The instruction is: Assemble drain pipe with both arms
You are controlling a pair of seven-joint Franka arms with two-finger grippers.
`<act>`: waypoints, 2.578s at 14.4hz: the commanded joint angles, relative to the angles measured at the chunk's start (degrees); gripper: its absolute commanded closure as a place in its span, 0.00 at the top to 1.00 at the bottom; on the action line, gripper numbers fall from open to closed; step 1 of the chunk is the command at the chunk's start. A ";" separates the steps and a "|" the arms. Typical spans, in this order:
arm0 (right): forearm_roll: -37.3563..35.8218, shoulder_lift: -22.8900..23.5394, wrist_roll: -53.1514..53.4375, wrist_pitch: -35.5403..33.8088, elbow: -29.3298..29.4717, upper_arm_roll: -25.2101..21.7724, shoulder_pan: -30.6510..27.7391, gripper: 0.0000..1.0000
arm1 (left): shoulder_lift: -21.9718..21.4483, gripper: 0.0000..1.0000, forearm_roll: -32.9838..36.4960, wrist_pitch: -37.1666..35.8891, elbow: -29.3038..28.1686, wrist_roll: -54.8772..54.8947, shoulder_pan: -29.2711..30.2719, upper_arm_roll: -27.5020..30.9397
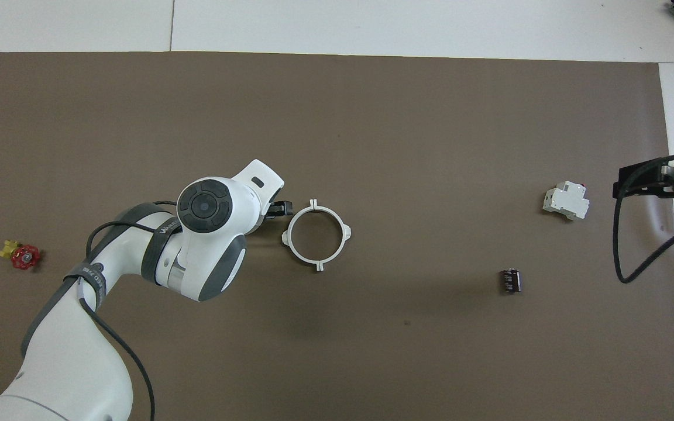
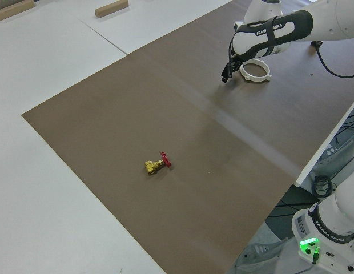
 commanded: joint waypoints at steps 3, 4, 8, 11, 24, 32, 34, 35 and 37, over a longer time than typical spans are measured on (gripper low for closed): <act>1.09 0.22 -1.37 -0.58 0.58 0.11 -0.36 1.00 | -1.06 0.99 0.92 2.77 -2.41 0.32 -2.00 0.40; 1.09 0.22 -1.37 -0.58 0.58 0.11 -0.36 1.00 | -1.06 0.99 0.92 2.77 -2.59 0.23 -2.09 0.40; 1.09 0.22 -1.37 -0.58 0.58 0.11 -0.36 1.00 | -1.06 0.99 0.92 2.86 -2.77 0.05 -2.09 0.40; 1.09 0.22 -1.37 -0.58 0.58 0.11 -0.36 1.00 | -0.97 0.99 0.83 2.07 -1.81 0.40 -1.91 0.49; 1.09 0.22 -1.37 -0.58 0.58 0.11 -0.36 1.00 | -15.11 0.99 0.83 -21.11 1.01 24.90 14.51 0.75; 1.09 0.22 -1.37 -0.58 0.58 0.11 -0.36 1.00 | -18.29 1.00 0.13 -43.60 16.27 38.80 27.34 0.84; 1.09 0.22 -1.37 -0.58 0.58 0.11 -0.36 1.00 | -17.41 1.00 0.04 -49.85 23.39 42.48 29.72 0.93; 1.09 0.22 -1.37 -0.58 0.58 0.11 -0.36 1.00 | -17.32 1.00 0.04 -52.05 26.12 42.94 30.25 0.93; 1.09 0.22 -1.37 -0.58 0.58 0.11 -0.36 1.00 | -16.36 1.00 0.13 -55.05 30.96 42.94 30.34 0.93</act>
